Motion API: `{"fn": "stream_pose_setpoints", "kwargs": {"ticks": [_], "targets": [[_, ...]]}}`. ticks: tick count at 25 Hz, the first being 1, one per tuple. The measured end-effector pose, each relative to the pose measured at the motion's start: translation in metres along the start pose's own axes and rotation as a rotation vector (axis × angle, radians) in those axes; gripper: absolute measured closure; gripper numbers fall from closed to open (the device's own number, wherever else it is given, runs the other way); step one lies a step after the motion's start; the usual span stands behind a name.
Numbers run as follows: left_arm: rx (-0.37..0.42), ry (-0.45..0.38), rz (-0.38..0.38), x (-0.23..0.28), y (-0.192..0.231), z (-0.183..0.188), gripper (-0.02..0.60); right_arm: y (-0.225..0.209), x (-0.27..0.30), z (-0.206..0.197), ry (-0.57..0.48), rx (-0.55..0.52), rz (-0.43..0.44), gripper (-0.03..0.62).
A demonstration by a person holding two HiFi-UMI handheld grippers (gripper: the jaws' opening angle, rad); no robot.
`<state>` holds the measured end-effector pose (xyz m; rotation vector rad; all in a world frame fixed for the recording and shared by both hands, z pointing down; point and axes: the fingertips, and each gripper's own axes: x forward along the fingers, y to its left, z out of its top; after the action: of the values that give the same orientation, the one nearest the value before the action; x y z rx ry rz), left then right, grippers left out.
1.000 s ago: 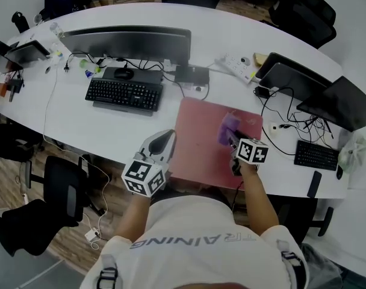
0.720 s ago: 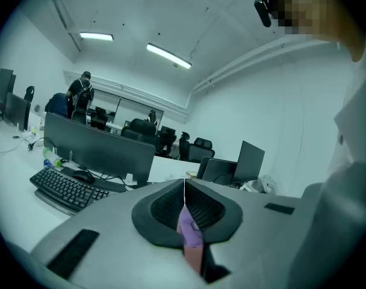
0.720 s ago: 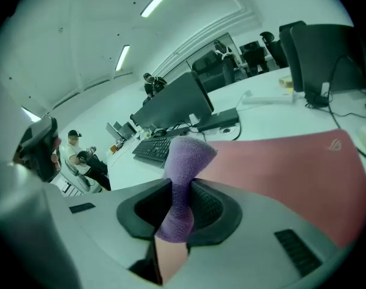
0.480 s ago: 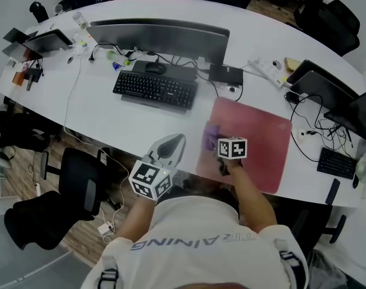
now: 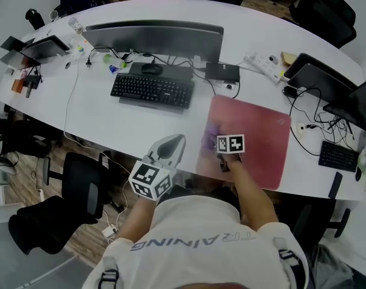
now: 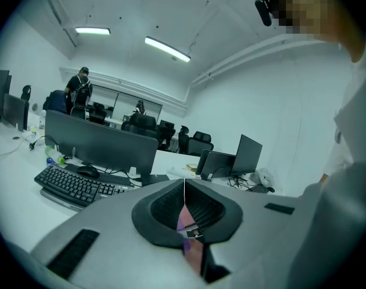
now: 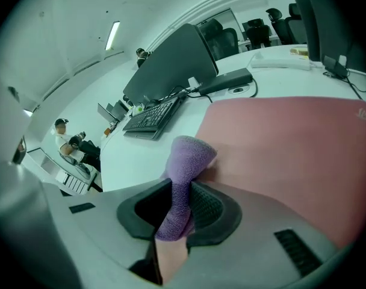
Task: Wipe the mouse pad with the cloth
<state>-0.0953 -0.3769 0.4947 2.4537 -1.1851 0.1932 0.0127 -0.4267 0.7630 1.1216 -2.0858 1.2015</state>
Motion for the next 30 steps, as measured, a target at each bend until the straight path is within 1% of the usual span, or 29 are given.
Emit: {"fn": "stream_pose_setpoints", "kwargs": {"ticks": [10, 18, 23, 30], "targets": [[0.003, 0.003, -0.030, 0.033, -0.051, 0.000, 0.549, -0.068, -0.051, -0.015, 0.006, 0.054, -0.033, 0.496], [0.014, 0.000, -0.068, 0.063, -0.107, -0.002, 0.549, -0.130, -0.103, -0.034, 0.005, 0.111, -0.055, 0.496], [0.013, -0.017, -0.074, 0.082, -0.137, -0.003, 0.549, -0.163, -0.130, -0.043, -0.008, 0.130, -0.061, 0.496], [-0.002, -0.042, -0.070, 0.098, -0.173, -0.012, 0.549, -0.211, -0.174, -0.060, -0.024, 0.152, -0.095, 0.496]]}}
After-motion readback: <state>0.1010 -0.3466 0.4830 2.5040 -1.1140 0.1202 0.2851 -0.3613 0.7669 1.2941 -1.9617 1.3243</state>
